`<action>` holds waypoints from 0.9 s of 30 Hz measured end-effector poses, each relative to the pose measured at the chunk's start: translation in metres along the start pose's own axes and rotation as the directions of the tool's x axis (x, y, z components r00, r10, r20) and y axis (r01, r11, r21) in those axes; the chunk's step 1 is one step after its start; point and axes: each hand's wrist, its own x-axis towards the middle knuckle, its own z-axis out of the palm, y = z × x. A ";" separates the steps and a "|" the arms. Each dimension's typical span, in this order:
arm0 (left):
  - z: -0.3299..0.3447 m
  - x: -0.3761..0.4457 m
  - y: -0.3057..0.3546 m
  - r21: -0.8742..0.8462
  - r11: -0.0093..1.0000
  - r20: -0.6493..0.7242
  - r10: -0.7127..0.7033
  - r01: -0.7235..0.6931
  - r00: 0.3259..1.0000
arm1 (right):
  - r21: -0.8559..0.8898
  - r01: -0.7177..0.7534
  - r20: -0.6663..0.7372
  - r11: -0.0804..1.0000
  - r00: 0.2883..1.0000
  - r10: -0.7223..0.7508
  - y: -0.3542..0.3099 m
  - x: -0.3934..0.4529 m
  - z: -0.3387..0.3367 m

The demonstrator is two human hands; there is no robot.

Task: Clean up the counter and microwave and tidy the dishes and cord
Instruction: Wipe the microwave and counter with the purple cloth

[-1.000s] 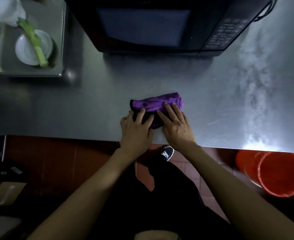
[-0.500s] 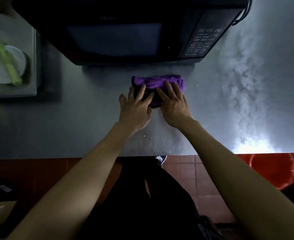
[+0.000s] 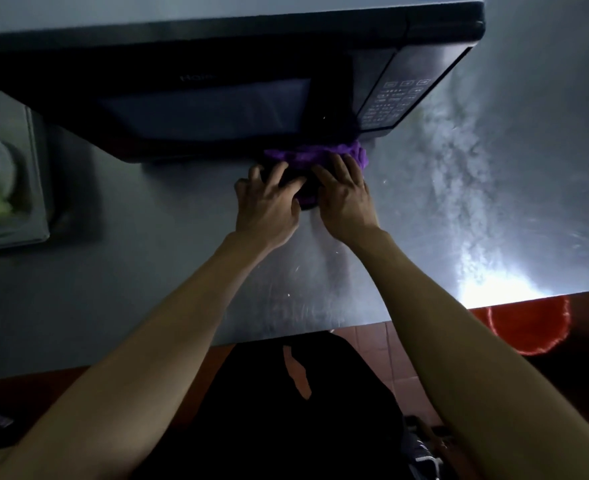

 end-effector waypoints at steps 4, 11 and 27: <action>0.003 -0.005 0.023 -0.008 0.999 0.033 0.038 -0.038 0.999 | 0.005 -0.039 -0.007 0.999 0.999 0.039 0.021 -0.019 -0.001; 0.018 -0.018 0.090 -0.023 0.997 0.047 0.070 -0.069 0.996 | 0.014 -0.083 -0.027 0.996 0.996 0.084 0.074 -0.071 -0.015; 0.040 -0.024 0.164 0.081 0.982 0.023 0.171 -0.172 0.985 | -0.083 -0.025 0.061 0.996 0.998 0.030 0.172 -0.126 -0.042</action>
